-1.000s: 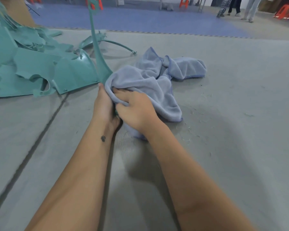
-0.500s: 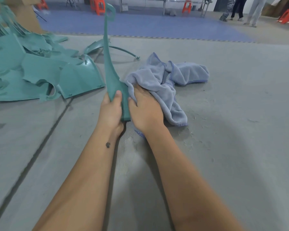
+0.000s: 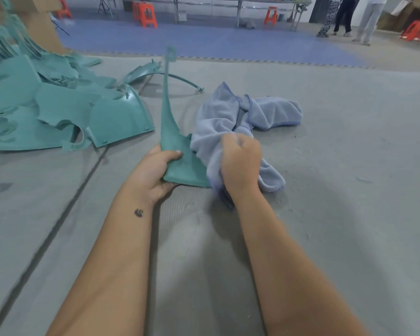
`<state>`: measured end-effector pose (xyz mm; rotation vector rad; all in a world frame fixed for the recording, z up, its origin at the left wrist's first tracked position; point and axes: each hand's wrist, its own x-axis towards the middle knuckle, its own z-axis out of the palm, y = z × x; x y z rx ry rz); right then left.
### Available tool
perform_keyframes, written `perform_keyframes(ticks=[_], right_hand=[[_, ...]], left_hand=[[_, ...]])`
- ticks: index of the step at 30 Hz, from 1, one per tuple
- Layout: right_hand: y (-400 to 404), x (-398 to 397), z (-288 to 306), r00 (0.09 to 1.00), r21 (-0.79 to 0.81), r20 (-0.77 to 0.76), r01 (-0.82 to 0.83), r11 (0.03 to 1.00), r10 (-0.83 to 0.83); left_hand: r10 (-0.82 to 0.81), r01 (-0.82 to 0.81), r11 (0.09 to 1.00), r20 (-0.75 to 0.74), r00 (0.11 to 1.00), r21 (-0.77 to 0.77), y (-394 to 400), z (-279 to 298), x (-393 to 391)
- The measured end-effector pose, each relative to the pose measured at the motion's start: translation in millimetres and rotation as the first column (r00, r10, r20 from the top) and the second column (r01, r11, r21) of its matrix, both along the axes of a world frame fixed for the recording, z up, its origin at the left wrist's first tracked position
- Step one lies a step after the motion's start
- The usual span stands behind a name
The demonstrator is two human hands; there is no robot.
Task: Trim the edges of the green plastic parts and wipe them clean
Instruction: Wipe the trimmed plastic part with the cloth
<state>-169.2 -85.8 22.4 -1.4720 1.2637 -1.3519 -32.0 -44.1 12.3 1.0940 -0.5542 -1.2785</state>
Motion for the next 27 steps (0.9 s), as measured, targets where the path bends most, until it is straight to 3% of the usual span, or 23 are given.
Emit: perform_keyframes(ticks=[2, 4, 6, 8, 11, 14, 17, 20, 23, 27], right_hand=[[-7.3, -6.5, 4.1, 0.937, 0.149, 0.304, 0.131, 0.98, -0.171], [-12.7, -17.3, 6.4, 0.788, 0.226, 0.532, 0.22, 0.949, -0.309], [-16.5, -26.5, 5.6, 0.744, 0.178, 0.578, 0.287, 0.941, -0.336], [-17.0, -27.3, 4.0, 0.795, 0.065, 0.554, 0.256, 0.964, -0.249], [-10.8, -12.6, 0.8, 0.935, -0.112, 0.348, -0.03, 0.993, 0.068], [-1.5, 5.3, -2.0, 0.952, -0.176, -0.057, -0.307, 0.935, 0.302], [3.1, 9.4, -8.5, 0.906, -0.341, -0.374, -0.335, 0.879, 0.201], [7.0, 3.0, -1.5, 0.87, -0.368, -0.474, -0.335, 0.867, 0.135], [5.7, 0.6, 2.3, 0.756, -0.298, -0.636, -0.425, 0.855, 0.154], [2.8, -1.1, 0.7, 0.699, -0.394, -0.714, -0.356, 0.847, -0.039]], left_hand=[[-0.042, 0.041, 0.998, 0.02, 0.999, 0.051, 4.6, 1.4, 6.6], [-0.096, 0.096, 0.991, -0.008, 0.995, 0.091, 9.7, 3.3, 11.0], [-0.134, 0.135, 0.982, -0.018, 0.991, 0.131, 12.7, 4.5, 12.9], [-0.14, 0.14, 0.98, -0.012, 0.99, 0.143, 12.5, 5.1, 13.0], [-0.178, 0.181, 0.982, -0.048, 0.983, 0.062, 10.0, 5.6, 11.6], [-0.218, 0.218, 0.976, -0.073, 0.973, -0.016, 12.9, 7.0, 6.7], [-0.217, 0.205, 0.974, -0.135, 0.967, -0.101, 12.8, 7.6, -2.2], [-0.188, 0.17, 0.978, -0.157, 0.97, -0.119, 11.0, 10.5, -9.4], [-0.174, 0.155, 0.983, -0.21, 0.962, -0.102, 8.9, 10.9, -14.6], [-0.189, 0.165, 0.978, -0.206, 0.96, -0.128, 8.9, 14.1, -15.3]])
